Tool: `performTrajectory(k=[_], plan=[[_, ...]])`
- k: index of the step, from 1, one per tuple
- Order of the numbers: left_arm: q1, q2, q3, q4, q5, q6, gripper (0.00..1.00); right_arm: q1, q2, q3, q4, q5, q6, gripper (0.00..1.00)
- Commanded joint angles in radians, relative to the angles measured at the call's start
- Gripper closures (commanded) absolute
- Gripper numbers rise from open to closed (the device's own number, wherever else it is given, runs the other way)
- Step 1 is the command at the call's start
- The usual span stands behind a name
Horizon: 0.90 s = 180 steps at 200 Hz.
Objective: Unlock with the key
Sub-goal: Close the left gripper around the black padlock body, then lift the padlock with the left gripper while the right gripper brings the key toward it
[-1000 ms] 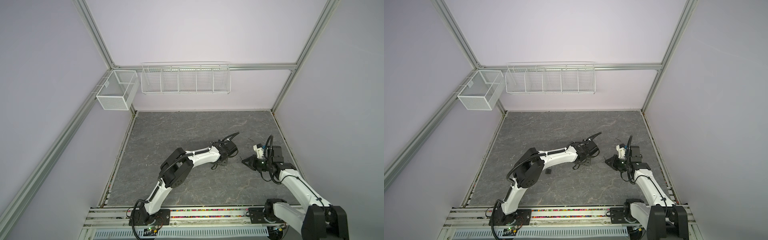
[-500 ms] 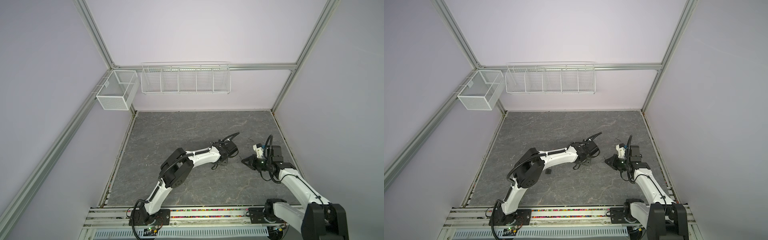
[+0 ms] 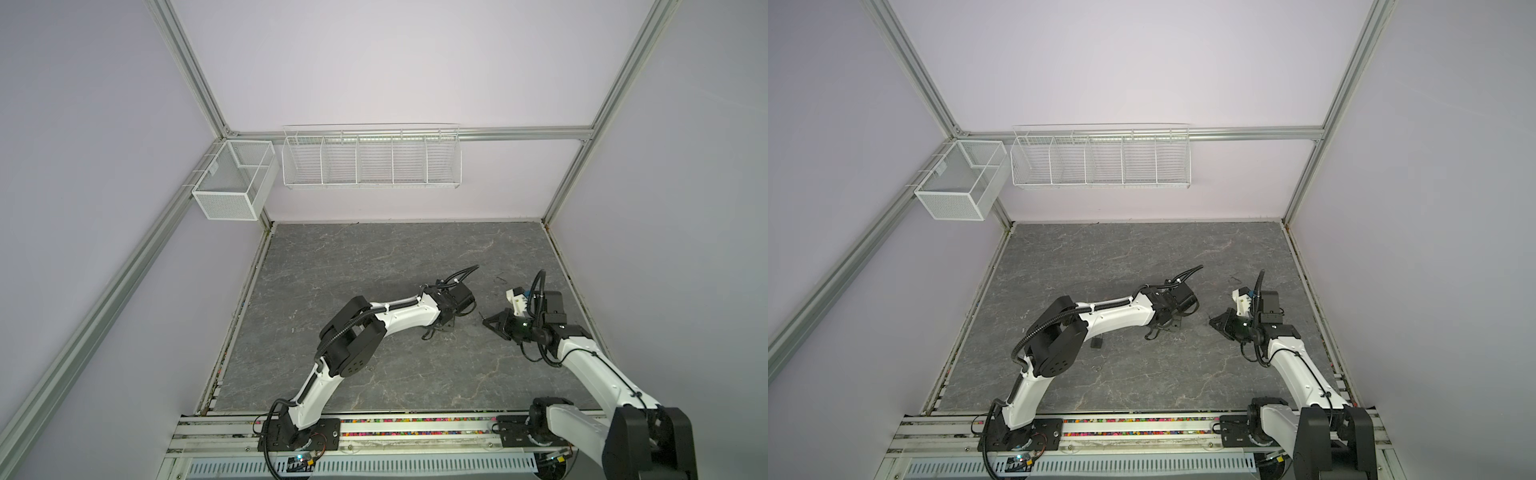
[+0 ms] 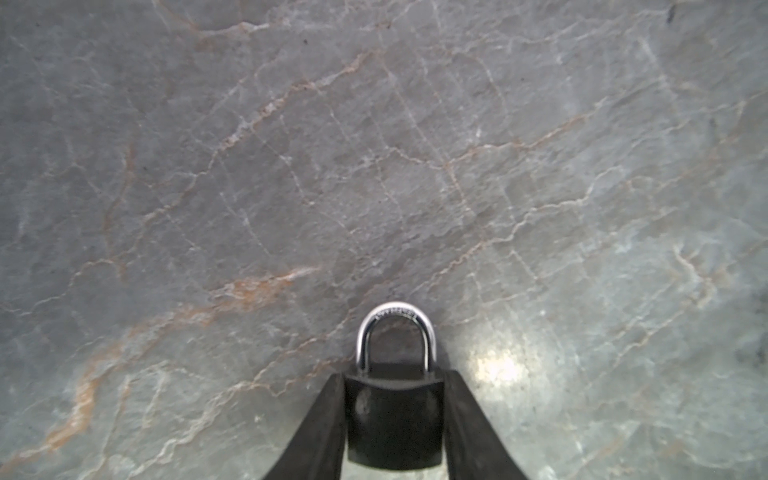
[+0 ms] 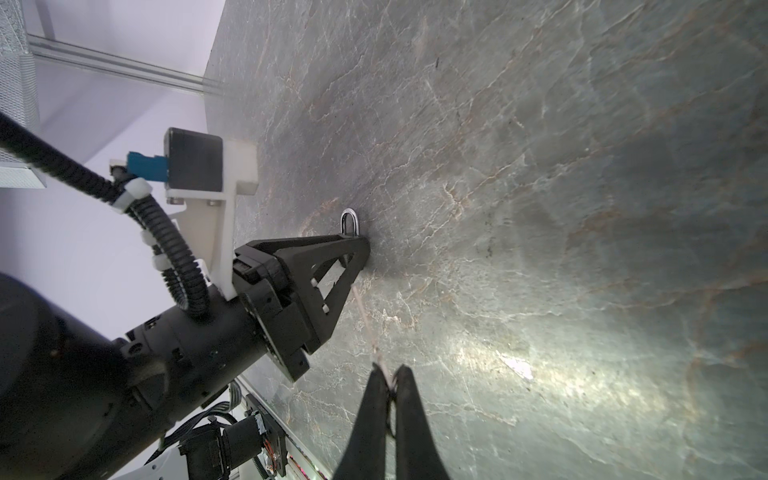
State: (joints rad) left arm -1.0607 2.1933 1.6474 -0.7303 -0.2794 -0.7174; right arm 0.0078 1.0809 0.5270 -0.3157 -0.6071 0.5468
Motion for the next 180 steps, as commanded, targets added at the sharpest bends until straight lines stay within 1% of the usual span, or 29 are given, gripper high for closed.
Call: performTrajectory(k=[1, 11, 27, 43, 65, 82, 111, 131, 166, 180], plan=[[0.001, 0.061, -0.018, -0.067, 0.017, 0.011, 0.64, -0.004, 0.002, -0.016, 0.018, -0.011, 0.008, 0.94], [0.001, 0.062, -0.017, -0.067, 0.016, 0.01, 0.65, -0.004, 0.002, -0.015, 0.021, -0.013, 0.01, 0.94], [0.001, 0.056, -0.018, -0.068, 0.009, 0.009, 0.71, -0.005, 0.002, -0.016, 0.021, -0.016, 0.011, 0.94], [0.001, 0.048, -0.018, -0.071, -0.003, 0.008, 0.74, -0.003, 0.001, -0.015, 0.019, -0.015, 0.012, 0.94], [0.002, 0.036, -0.013, -0.07, -0.011, 0.006, 0.85, -0.003, -0.004, -0.01, 0.011, -0.019, 0.01, 0.94], [0.01, 0.019, -0.008, -0.069, -0.008, 0.001, 1.0, -0.004, -0.01, -0.01, 0.009, -0.015, 0.011, 0.94], [0.024, -0.035, -0.004, -0.061, -0.025, -0.016, 1.0, -0.002, -0.012, -0.005, 0.0, -0.009, 0.011, 0.94], [0.03, -0.101, -0.02, -0.045, -0.047, -0.038, 1.0, 0.013, -0.03, 0.009, -0.02, 0.002, 0.014, 0.94], [0.048, -0.25, -0.076, 0.006, -0.059, -0.108, 1.0, 0.058, -0.091, 0.03, -0.058, 0.091, 0.041, 0.94], [0.056, -0.307, -0.099, 0.027, -0.06, -0.14, 1.0, 0.098, -0.119, 0.031, -0.051, 0.133, 0.069, 0.94]])
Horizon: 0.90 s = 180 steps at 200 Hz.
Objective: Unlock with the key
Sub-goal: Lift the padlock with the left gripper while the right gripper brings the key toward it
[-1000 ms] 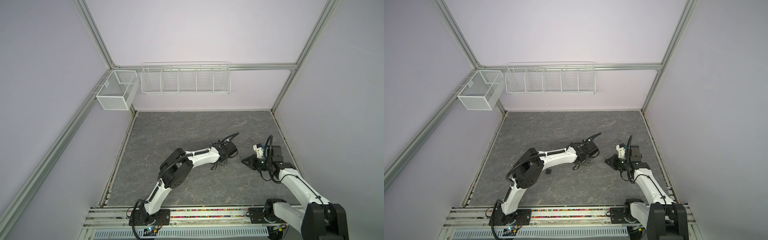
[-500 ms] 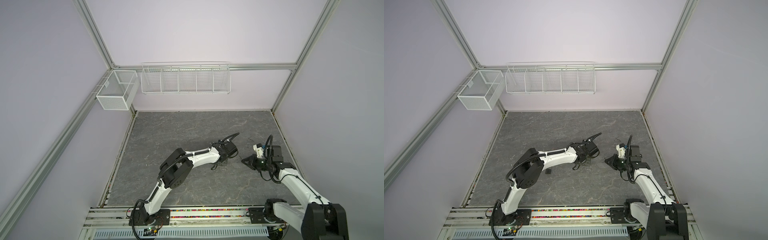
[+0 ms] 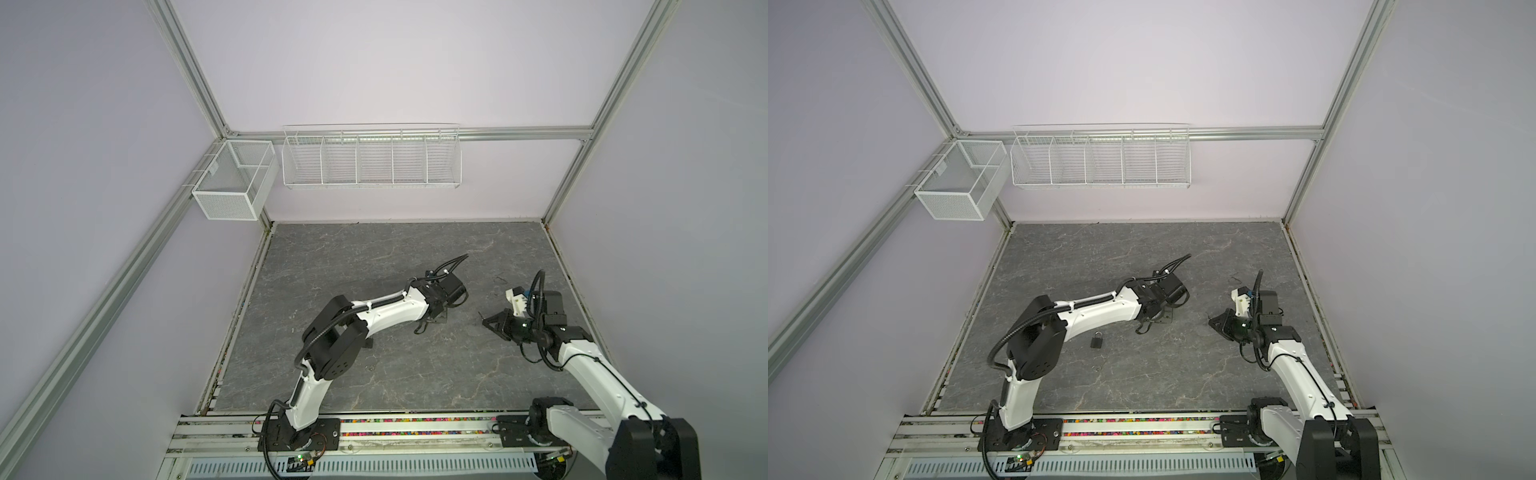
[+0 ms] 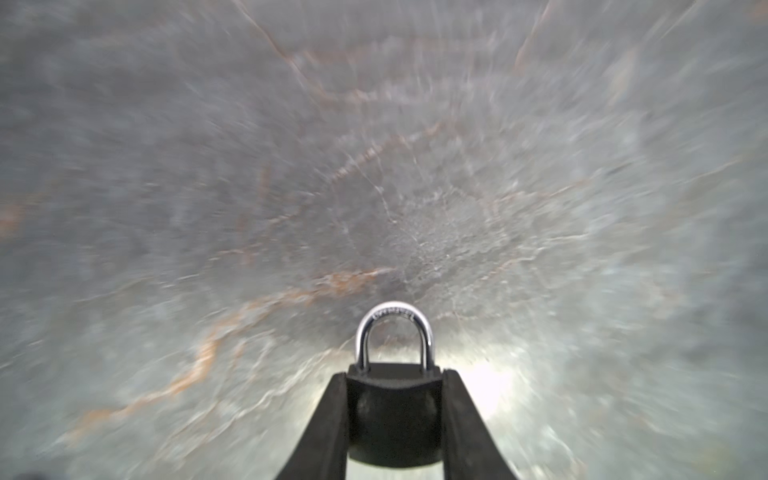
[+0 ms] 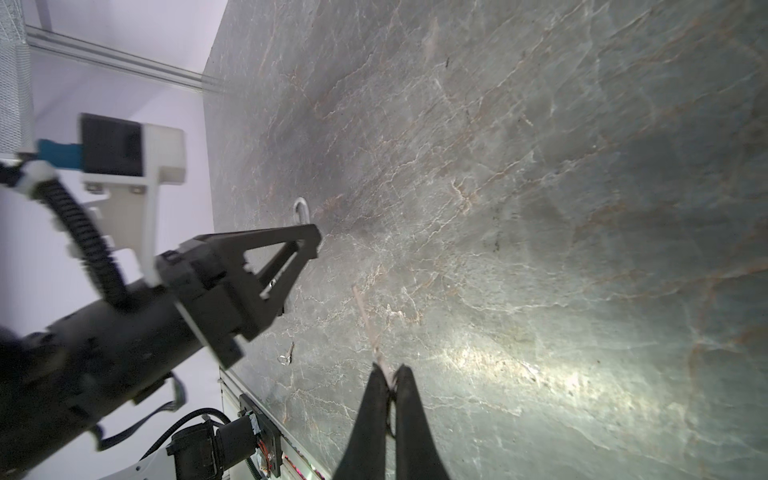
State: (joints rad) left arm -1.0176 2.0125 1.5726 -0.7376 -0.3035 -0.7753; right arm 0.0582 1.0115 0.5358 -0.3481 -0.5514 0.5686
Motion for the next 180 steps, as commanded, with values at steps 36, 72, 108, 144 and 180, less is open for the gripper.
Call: performTrajectory(k=[36, 72, 108, 144, 180], plan=[[0.024, -0.218, -0.027, 0.027, -0.06, -0.182, 1.0, 0.199, -0.086, 0.009, 0.018, 0.206, 0.137, 0.94], [0.031, -0.264, -0.036, 0.064, -0.037, -0.287, 1.0, 0.368, -0.137, -0.049, 0.185, 0.321, 0.269, 0.94], [0.031, -0.296, -0.081, 0.156, -0.031, -0.299, 1.0, 0.531, -0.141, -0.069, 0.317, 0.474, 0.363, 0.94], [0.027, -0.315, -0.124, 0.171, -0.058, -0.357, 1.0, 0.644, -0.084, -0.058, 0.452, 0.573, 0.439, 0.94], [0.022, -0.35, -0.16, 0.176, -0.087, -0.365, 1.0, 0.718, 0.056, -0.004, 0.549, 0.62, 0.495, 0.94]])
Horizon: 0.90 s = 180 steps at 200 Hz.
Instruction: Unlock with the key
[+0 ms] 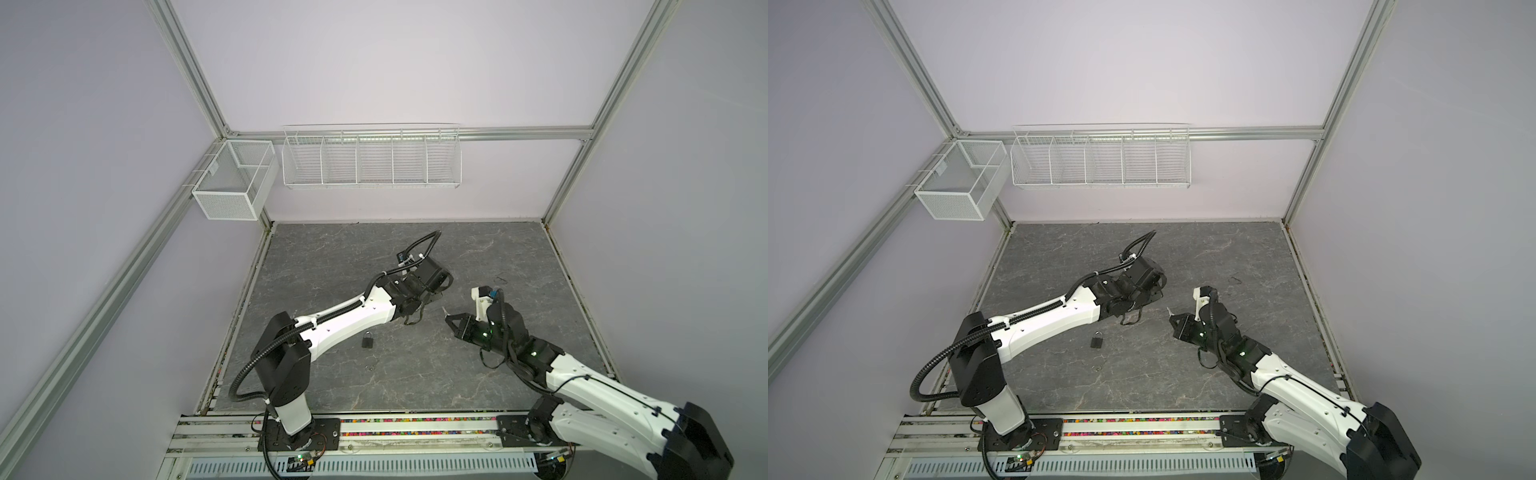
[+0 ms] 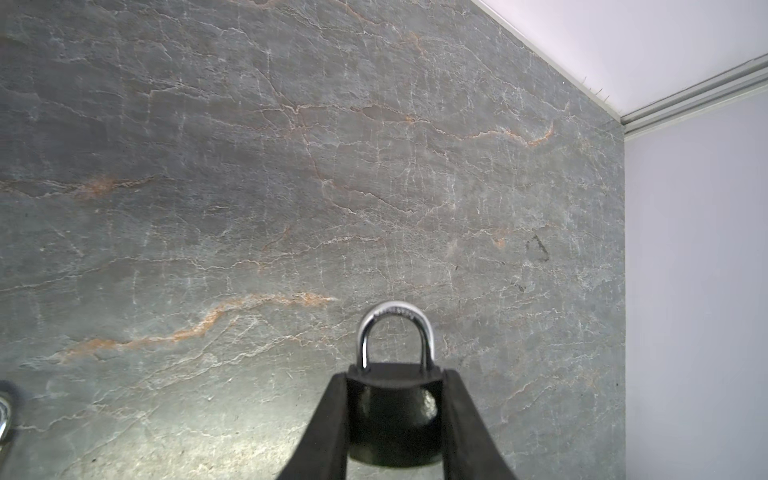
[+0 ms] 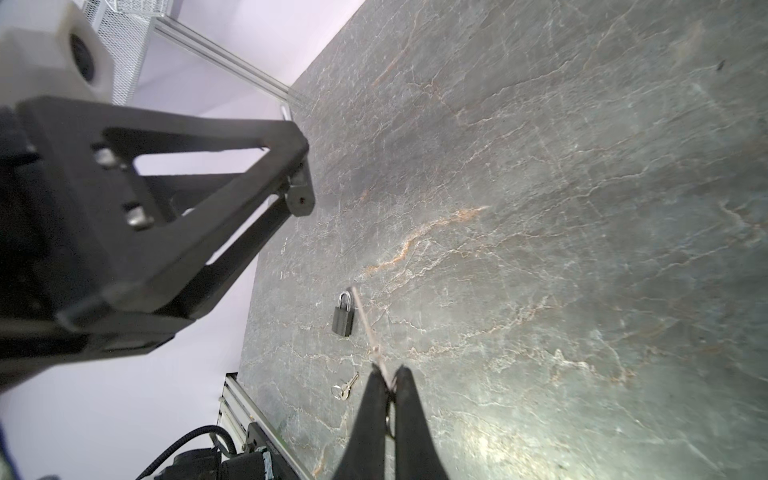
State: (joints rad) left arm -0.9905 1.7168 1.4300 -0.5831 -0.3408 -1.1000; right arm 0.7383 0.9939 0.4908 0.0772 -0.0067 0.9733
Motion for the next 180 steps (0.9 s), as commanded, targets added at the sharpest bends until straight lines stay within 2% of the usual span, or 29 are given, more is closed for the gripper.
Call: performTrajectory(k=[1, 33, 93, 139, 180], plan=[[-0.005, -0.055, -0.019, 0.022, -0.049, -0.04, 1.0, 0.039, 0.077, 0.042, 0.128, 0.077, 0.091, 0.94], [-0.006, -0.079, -0.033, 0.008, -0.067, -0.041, 1.0, 0.085, 0.119, 0.058, 0.188, 0.175, 0.107, 0.94], [-0.002, -0.152, -0.079, 0.019, -0.078, 0.006, 1.0, 0.103, 0.216, 0.143, 0.226, 0.103, 0.086, 0.94], [0.003, -0.146, -0.047, -0.02, -0.063, 0.046, 1.0, 0.173, 0.213, 0.168, 0.201, 0.18, 0.1, 0.94], [0.003, -0.151, -0.046, -0.028, -0.053, 0.049, 1.0, 0.178, 0.23, 0.182, 0.142, 0.21, 0.123, 0.94]])
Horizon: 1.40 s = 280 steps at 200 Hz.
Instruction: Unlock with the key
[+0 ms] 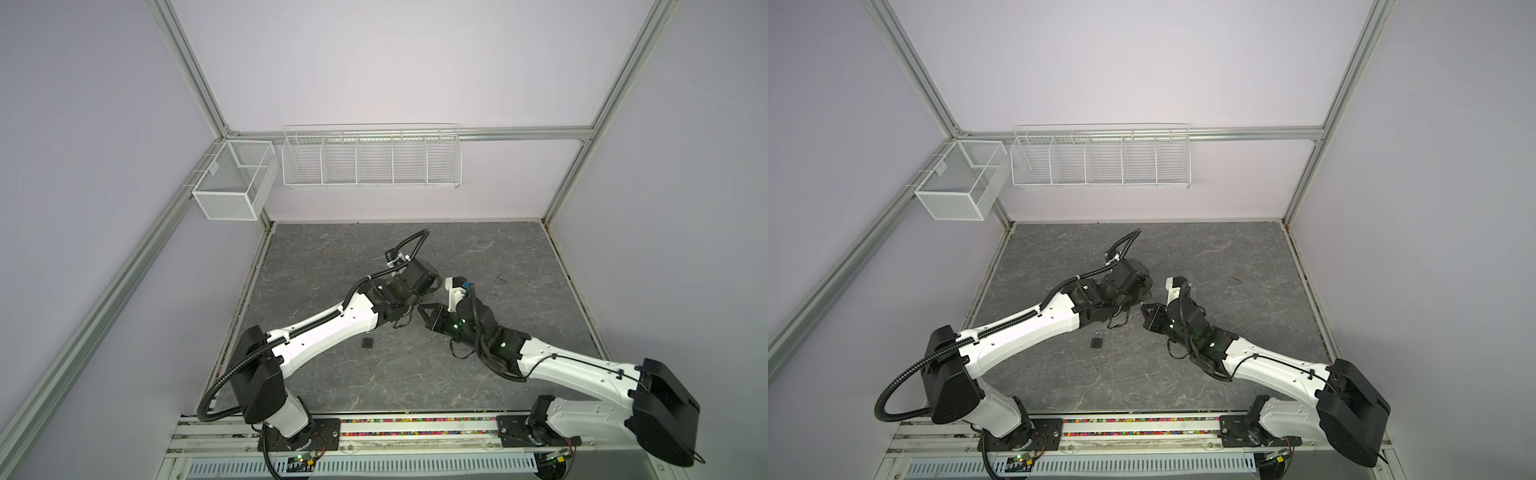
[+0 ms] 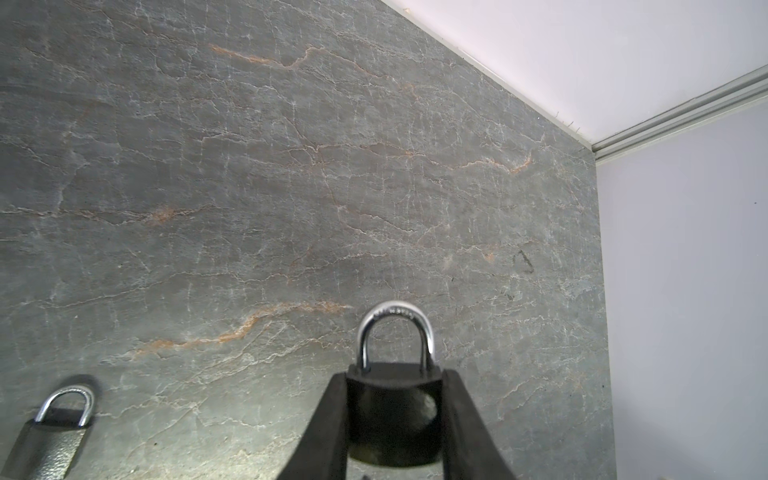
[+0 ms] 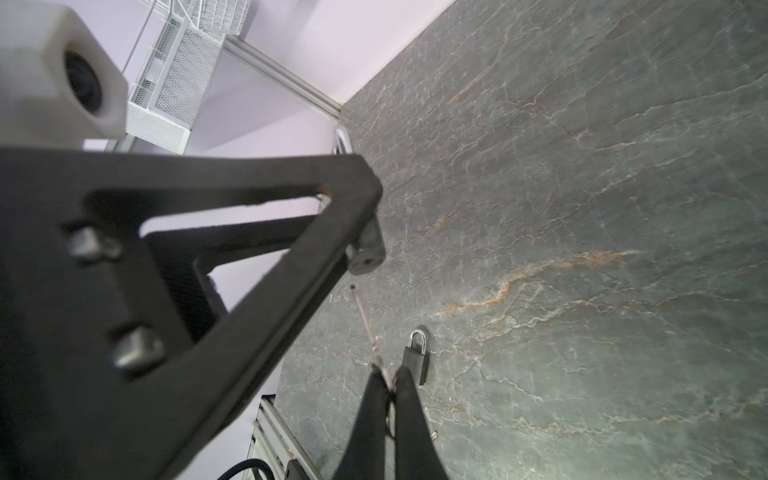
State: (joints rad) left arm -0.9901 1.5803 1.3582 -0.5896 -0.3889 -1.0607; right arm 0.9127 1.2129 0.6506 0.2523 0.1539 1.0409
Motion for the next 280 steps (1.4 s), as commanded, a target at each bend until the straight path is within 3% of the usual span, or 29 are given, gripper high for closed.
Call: performTrajectory(k=[1, 145, 280], plan=[[0.002, -0.015, 0.025, -0.021, -0.005, 0.01, 1.0, 0.004, 0.011, 0.022, -0.034, 0.05, 0.057, 0.94], [0.002, 0.004, 0.034, -0.011, 0.04, 0.049, 1.0, 0.001, 0.007, 0.036, -0.013, 0.075, 0.03, 0.94], [0.005, -0.019, 0.033, -0.025, -0.01, 0.039, 1.0, 0.009, -0.008, 0.03, -0.023, 0.055, 0.06, 0.94]])
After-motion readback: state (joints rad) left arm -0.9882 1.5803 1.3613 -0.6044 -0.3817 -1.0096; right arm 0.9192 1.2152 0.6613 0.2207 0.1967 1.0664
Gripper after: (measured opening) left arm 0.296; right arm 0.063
